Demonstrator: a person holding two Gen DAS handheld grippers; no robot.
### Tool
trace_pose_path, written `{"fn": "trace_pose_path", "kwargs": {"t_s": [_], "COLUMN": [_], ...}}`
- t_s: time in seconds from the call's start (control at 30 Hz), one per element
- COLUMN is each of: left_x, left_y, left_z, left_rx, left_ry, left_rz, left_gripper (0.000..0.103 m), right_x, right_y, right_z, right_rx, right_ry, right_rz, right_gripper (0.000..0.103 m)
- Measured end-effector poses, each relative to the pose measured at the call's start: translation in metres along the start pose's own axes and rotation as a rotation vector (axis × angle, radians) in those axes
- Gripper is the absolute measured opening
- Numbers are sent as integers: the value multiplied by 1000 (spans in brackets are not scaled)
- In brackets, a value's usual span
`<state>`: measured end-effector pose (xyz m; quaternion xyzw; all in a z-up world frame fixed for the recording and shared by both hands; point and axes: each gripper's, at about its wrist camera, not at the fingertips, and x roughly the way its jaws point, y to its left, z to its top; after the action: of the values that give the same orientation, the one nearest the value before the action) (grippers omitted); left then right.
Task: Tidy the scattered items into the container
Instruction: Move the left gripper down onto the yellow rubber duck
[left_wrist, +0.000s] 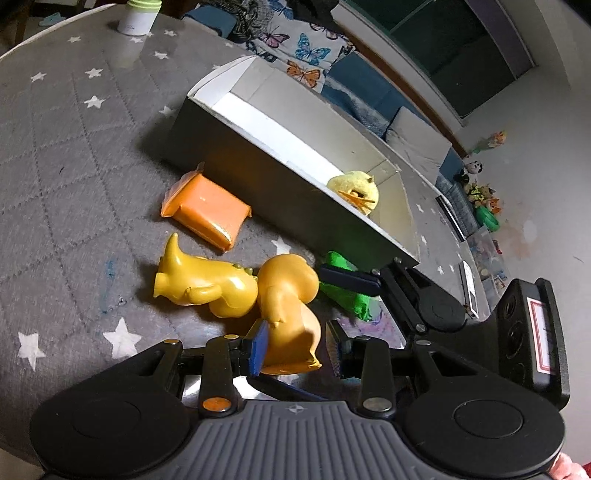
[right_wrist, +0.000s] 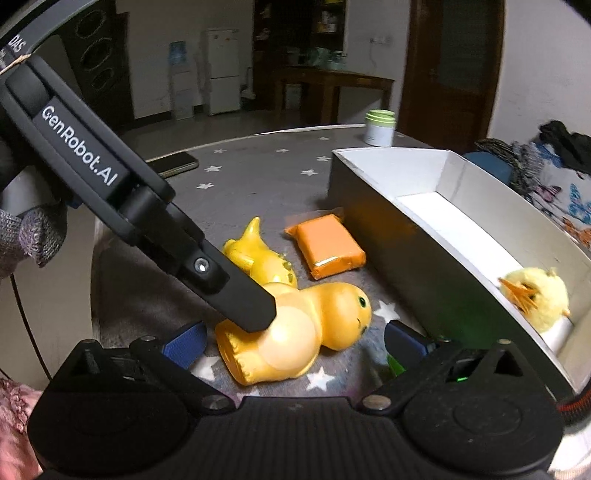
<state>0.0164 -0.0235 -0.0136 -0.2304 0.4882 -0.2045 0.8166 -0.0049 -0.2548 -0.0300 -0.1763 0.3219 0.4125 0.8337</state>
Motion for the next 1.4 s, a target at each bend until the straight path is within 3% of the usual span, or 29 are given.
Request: {"fn": "trace_pose_path", "kwargs": {"t_s": [0.23, 0.6, 1.2, 1.4], "left_x": [3, 7, 10, 14], "left_y": [1, -1, -15, -15], "left_z": [1, 1, -9, -10], "left_rx": [-14, -18, 34, 39], "left_ry": [9, 22, 41, 39], "left_rz": [15, 32, 50, 48], "left_gripper": [37, 37, 38, 41], "right_x": [13, 24, 8, 5], "right_y": [-1, -7, 2, 6], "right_z": [3, 4, -5, -7], "right_rx": [-68, -64, 7, -23], "right_ry": [19, 29, -13, -24], "right_rz": [32, 79, 2, -15], "right_gripper": [103, 98, 94, 95]}}
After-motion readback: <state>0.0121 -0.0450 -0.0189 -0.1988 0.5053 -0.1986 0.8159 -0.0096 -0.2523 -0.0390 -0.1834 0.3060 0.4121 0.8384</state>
